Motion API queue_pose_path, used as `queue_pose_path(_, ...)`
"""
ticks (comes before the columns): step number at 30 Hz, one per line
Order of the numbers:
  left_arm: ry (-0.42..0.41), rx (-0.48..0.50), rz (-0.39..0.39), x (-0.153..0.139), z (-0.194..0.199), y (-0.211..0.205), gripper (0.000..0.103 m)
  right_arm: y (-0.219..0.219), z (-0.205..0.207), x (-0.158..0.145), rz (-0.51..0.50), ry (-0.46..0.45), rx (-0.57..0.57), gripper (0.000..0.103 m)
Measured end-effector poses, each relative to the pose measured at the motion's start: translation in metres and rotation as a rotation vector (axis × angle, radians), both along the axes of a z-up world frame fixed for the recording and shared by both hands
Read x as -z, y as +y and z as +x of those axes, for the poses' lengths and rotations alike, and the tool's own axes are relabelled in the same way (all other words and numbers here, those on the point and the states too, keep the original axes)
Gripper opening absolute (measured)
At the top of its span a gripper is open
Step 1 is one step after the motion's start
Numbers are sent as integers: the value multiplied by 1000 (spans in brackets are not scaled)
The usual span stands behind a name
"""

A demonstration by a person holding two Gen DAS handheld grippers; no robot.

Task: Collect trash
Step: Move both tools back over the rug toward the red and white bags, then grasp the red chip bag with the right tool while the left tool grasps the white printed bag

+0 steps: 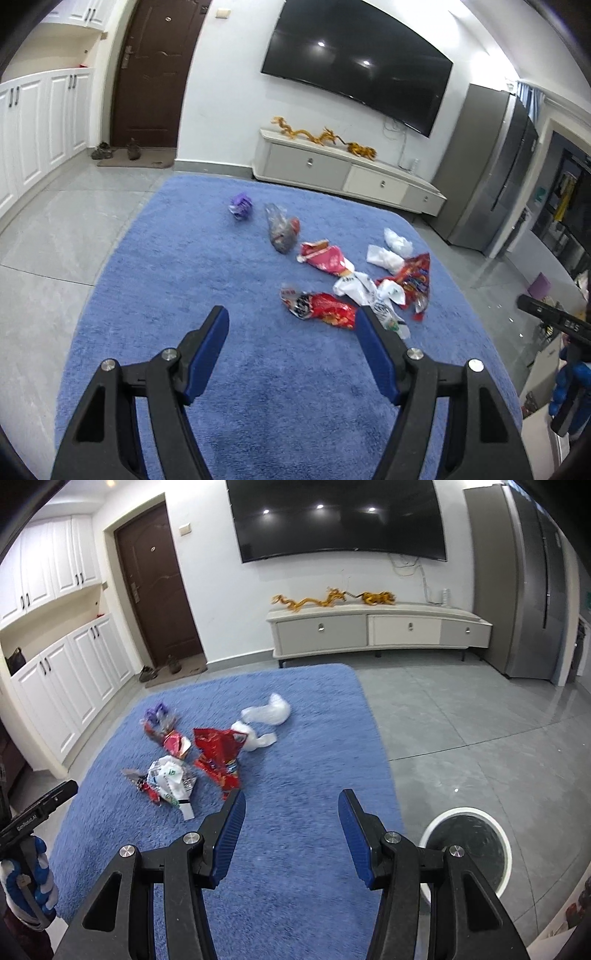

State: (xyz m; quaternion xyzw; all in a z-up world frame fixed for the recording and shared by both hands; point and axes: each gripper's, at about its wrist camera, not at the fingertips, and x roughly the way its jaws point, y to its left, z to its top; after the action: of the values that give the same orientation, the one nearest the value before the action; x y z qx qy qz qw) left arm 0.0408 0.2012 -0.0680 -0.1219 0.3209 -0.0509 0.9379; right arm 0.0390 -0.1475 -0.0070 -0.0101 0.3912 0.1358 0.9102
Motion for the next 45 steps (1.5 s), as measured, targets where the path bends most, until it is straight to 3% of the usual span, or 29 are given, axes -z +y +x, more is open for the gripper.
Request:
queue_pose_path(7, 40, 131, -90, 10, 26, -20, 69, 17, 17, 19, 14, 47, -54, 50)
queue_pose_path(13, 82, 217, -108, 16, 53, -45, 69, 19, 37, 39, 40, 97, -82, 50)
queue_pose_path(29, 196, 246, -101, 44, 110, -83, 56, 63, 89, 72, 99, 151, -284, 49)
queue_pose_path(32, 205, 241, -78, 46, 113, -90, 43, 69, 99, 80, 107, 162, -306, 44)
queue_pose_path(37, 209, 236, -66, 48, 114, -98, 24, 75, 105, 87, 100, 163, -335, 22)
queue_pose_path(39, 199, 232, -58, 46, 111, -100, 21, 72, 101, 86, 108, 158, -341, 15)
queue_pose_path(45, 170, 220, -62, 35, 95, -103, 18, 49, 84, 75, 137, 132, -306, 14)
